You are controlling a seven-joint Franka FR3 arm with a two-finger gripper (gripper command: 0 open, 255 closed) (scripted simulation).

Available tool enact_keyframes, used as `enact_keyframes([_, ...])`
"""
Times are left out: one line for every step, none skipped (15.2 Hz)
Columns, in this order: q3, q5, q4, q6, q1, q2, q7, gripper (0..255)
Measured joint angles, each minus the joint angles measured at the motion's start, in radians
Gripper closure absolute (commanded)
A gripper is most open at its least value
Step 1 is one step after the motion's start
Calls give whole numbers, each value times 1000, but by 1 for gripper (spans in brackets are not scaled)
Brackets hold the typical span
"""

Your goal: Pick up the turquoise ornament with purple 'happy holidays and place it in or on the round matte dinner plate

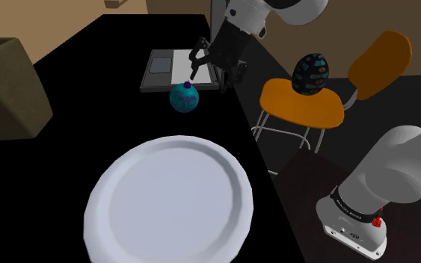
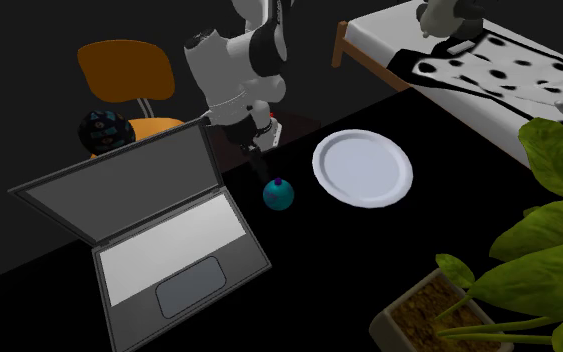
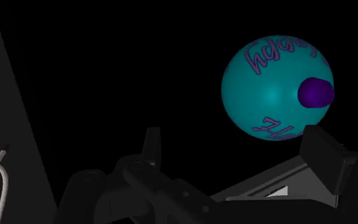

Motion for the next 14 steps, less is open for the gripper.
enact_keyframes([8, 20, 5, 32, 0, 19, 24, 0])
enact_keyframes([18, 33, 31, 60, -3, 50, 53, 0])
enact_keyframes([30, 46, 48, 91, -3, 78, 80, 0])
enact_keyframes([36, 54, 54, 108, -2, 91, 93, 0])
enact_keyframes([43, 58, 57, 128, -1, 105, 99, 0])
enact_keyframes([49, 60, 58, 143, 0, 117, 103, 0])
enact_keyframes([53, 61, 60, 154, 1, 127, 104, 0])
enact_keyframes([57, 62, 57, 168, 3, 136, 104, 0])
enact_keyframes([62, 64, 51, 181, 5, 141, 105, 0])
enact_keyframes([67, 65, 50, 194, 7, 153, 105, 0])
enact_keyframes([72, 65, 49, 205, 8, 161, 106, 0])
enact_keyframes([73, 65, 49, 209, 8, 165, 106, 0])
enact_keyframes([74, 65, 48, 212, 9, 167, 105, 0])
enact_keyframes([74, 65, 48, 214, 9, 168, 105, 0])
